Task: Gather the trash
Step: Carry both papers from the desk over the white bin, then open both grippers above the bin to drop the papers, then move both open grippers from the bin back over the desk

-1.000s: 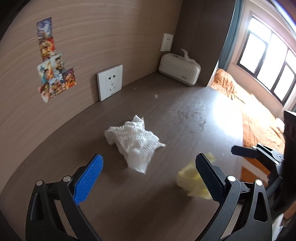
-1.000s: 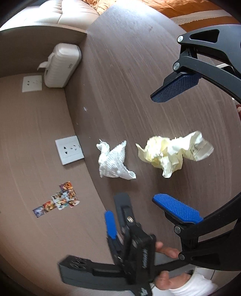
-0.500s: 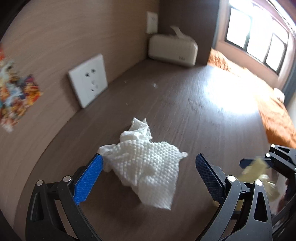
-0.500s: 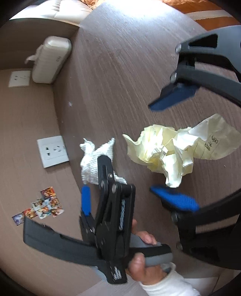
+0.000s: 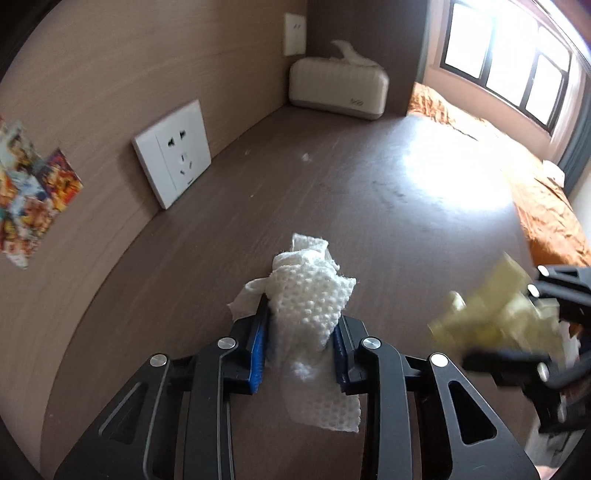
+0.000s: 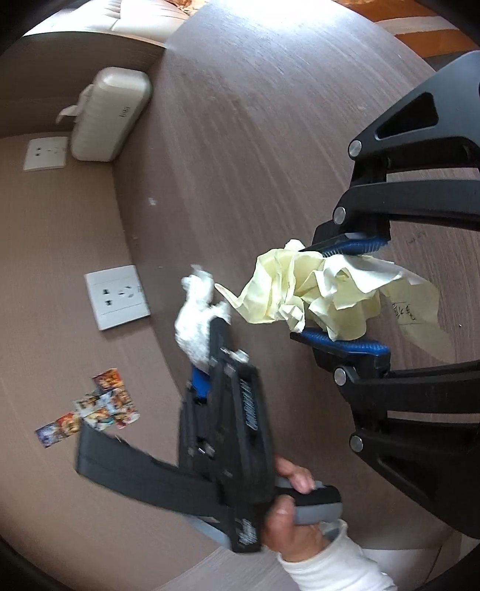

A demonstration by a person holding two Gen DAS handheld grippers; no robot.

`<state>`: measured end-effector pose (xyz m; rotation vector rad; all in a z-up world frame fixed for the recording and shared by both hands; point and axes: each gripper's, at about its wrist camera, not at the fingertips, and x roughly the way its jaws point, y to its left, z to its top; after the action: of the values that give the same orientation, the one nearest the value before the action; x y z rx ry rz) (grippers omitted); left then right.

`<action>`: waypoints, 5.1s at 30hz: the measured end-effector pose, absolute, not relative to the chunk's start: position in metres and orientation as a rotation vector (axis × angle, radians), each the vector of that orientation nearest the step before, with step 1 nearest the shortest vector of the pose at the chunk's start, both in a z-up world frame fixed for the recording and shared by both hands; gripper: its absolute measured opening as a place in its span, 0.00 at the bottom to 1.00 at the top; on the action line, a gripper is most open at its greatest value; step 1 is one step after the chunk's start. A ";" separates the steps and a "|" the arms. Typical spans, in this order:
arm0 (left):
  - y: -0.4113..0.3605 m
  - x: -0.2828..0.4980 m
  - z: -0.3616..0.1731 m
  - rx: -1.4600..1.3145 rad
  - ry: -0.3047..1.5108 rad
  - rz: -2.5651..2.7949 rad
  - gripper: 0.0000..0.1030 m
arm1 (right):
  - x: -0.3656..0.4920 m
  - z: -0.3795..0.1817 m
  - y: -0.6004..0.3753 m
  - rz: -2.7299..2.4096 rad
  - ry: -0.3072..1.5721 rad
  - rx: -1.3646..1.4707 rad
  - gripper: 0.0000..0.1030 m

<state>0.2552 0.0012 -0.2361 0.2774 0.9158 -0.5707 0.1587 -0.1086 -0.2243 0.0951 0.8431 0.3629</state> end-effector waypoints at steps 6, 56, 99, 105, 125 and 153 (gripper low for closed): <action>-0.006 0.224 -0.210 0.269 0.891 -0.569 0.28 | 0.148 -0.199 -0.123 0.362 0.791 0.110 0.35; -0.321 0.042 -0.254 0.492 1.073 -1.034 0.28 | -0.037 -0.238 -0.398 -0.009 0.858 0.354 0.35; -0.380 0.062 -0.563 0.462 1.513 -1.012 0.95 | 0.011 -0.560 -0.439 -0.019 1.265 0.508 0.78; -0.377 0.063 -0.572 0.480 1.518 -0.968 0.95 | 0.010 -0.560 -0.438 -0.043 1.272 0.478 0.95; -0.374 0.065 -0.528 0.496 1.456 -0.963 0.95 | 0.008 -0.516 -0.440 -0.056 1.235 0.487 0.95; -0.310 0.057 -0.251 0.369 1.050 -0.888 0.95 | -0.009 -0.239 -0.400 -0.026 0.835 0.304 0.95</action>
<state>0.0573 -0.3099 -0.2507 0.3691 1.0500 -0.8880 -0.0091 -0.3996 -0.2390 0.3035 0.8355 -0.0263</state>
